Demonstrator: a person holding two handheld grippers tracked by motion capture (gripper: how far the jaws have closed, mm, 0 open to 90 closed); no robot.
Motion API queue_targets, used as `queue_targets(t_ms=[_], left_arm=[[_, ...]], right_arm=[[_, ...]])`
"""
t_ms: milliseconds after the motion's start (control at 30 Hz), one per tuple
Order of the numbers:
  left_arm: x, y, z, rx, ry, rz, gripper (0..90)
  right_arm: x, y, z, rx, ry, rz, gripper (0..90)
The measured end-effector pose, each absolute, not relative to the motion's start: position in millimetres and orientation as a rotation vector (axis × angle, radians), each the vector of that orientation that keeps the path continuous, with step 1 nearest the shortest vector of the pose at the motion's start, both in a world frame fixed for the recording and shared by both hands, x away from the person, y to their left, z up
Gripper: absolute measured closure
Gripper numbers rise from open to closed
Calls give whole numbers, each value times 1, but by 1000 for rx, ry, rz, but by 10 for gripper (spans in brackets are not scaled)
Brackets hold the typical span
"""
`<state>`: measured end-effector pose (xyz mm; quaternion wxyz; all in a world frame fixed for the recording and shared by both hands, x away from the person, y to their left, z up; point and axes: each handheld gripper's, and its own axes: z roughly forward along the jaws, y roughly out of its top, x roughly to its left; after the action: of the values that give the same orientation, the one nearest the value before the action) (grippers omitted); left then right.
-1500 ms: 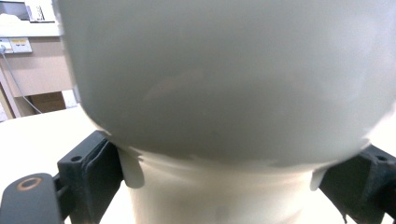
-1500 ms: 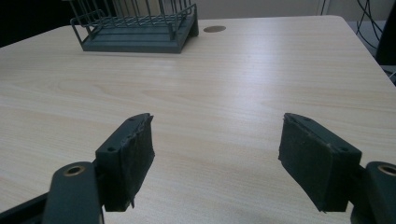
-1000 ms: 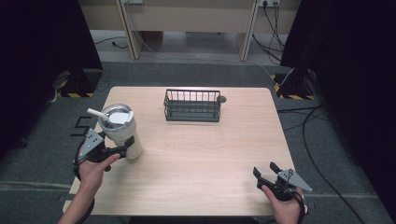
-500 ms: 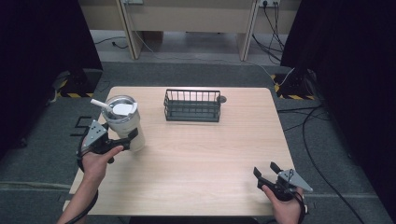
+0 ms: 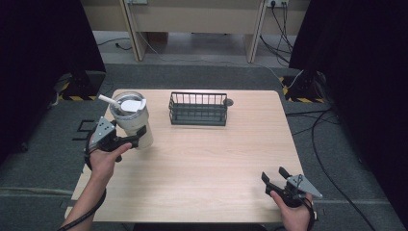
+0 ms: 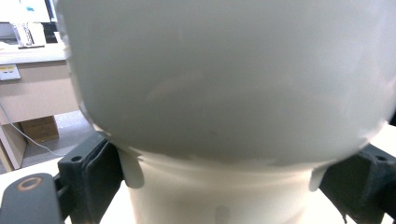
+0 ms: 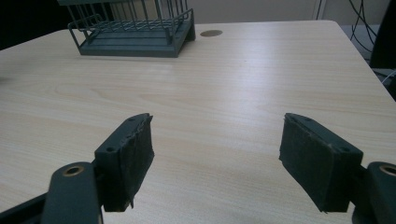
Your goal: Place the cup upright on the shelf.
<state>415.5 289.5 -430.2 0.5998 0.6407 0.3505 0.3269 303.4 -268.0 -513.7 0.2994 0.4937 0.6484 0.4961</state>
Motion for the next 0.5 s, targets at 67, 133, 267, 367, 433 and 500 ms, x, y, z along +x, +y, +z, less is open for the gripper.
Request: queue_targets(t_ms=[67,133,267,367,433,500], left_arm=[[417,288,-429,1487,809,760,100],[420,286,-427,1492,804,761,100],[424,282,-424,1492,800,760,100],[427,280,-421,1492,797,760,100],[429,279,-420,1491,797,761,100],[431,277,-418,1491,798,760,100]], right_arm=[[303,-268,-514,1310,1721,1317,259],[304,-268,-514,1309,1720,1317,259],[303,-268,-514,1310,1720,1318,259],[303,-268,-514,1308,1719,1318,259],[303,-268,-514,1310,1719,1319,259],[303,-269,-513,1313,1718,1321,259]])
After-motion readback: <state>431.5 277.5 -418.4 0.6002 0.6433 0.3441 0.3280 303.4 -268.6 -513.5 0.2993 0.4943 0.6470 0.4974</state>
